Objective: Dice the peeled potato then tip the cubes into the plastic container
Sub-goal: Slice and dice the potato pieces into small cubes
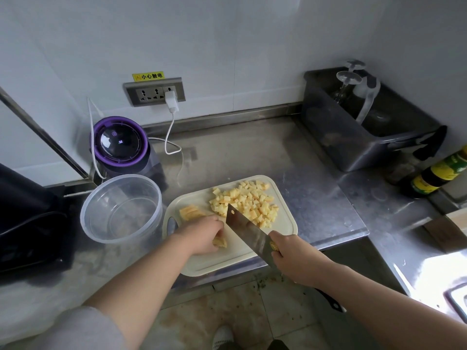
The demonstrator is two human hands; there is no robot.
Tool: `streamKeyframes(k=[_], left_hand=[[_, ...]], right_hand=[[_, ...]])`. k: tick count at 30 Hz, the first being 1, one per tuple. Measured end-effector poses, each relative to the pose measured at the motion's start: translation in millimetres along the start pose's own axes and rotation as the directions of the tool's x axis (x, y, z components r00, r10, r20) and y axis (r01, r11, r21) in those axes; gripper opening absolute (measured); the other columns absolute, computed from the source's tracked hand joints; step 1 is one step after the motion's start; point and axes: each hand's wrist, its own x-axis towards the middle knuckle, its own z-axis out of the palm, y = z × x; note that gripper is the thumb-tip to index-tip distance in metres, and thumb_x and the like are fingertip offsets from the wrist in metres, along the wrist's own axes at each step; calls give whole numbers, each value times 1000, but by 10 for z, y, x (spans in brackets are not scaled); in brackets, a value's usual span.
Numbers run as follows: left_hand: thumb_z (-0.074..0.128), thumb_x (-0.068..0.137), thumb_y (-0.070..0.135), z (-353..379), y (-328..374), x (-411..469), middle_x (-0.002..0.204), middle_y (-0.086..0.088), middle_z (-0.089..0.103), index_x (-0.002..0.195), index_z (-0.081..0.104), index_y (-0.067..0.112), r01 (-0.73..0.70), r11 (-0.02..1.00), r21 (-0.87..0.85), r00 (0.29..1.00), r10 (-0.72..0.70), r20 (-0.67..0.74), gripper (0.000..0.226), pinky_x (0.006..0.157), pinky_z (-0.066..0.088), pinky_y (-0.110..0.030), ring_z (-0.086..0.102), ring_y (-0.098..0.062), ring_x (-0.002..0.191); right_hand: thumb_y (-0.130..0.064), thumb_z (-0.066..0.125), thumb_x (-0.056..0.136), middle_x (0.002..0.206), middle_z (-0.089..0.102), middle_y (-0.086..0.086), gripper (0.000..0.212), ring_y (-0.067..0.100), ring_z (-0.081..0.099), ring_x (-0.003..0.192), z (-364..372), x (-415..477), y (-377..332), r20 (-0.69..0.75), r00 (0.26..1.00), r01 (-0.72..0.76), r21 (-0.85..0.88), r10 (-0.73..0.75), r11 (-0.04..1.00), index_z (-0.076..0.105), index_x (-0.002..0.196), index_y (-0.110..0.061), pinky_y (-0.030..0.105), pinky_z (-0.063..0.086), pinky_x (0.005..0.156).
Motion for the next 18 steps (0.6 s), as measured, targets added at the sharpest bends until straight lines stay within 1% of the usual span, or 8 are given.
streamKeyframes(k=[4,9,11,13,14,15,16,18], left_hand=[[60,84,25,56,93,1,112,0,55,110,54,18,29,996,83,999,-26,-42,27,72,46,-29,56,-21,97],[59,86,28,140,155,-45,104,-2,61,113,57,12,199,980,-9,969,-198,-149,31,67,42,-26,59,-21,90],[56,88,31,176,158,-104,98,-1,63,112,57,13,315,949,-34,931,-315,-185,30,76,43,-29,61,-21,90],[54,87,34,243,128,-143,85,2,61,108,57,16,402,913,-64,890,-406,-205,28,103,37,-39,62,-21,87],[55,87,36,268,126,-163,81,3,59,108,56,17,426,900,-96,876,-437,-206,29,106,35,-41,62,-21,85],[55,87,37,283,139,-181,81,3,57,111,55,16,443,886,-138,864,-463,-198,32,98,42,-37,61,-20,82],[54,88,38,287,165,-197,83,3,55,115,53,15,453,872,-187,856,-484,-183,36,82,47,-32,58,-19,79],[51,91,39,292,224,-198,84,4,52,117,53,14,463,830,-311,837,-525,-153,37,62,41,-27,52,-16,76]], right_hand=[[-20,35,102,92,60,5,26,22,67,83,12,19,-14,4,1000,-13,3,13,1000,42,126,-18,28,46,61],[-21,36,102,90,58,1,28,16,63,75,18,15,-40,8,1000,-5,1,5,1000,39,130,-20,25,47,59],[-21,36,102,89,57,0,26,15,61,73,25,8,-57,4,1000,-2,-1,2,1000,40,128,-20,26,46,59],[-20,35,102,87,57,1,23,15,60,72,33,-6,-81,-8,1000,2,-6,-2,1000,42,124,-18,28,46,59],[-19,35,101,85,56,1,22,16,59,71,41,-13,-95,-15,1000,6,-7,-6,1000,42,122,-17,29,45,59],[-18,35,101,83,55,1,21,15,57,69,52,-21,-106,-18,1000,8,-9,-8,1000,42,121,-15,29,44,58],[-17,35,101,81,53,1,20,14,55,67,63,-31,-121,-19,1000,13,-12,-13,1000,43,120,-15,28,43,58],[-17,36,101,79,51,-1,19,13,52,64,94,-54,-150,-16,1000,26,-19,-26,999,42,120,-15,26,41,56]])
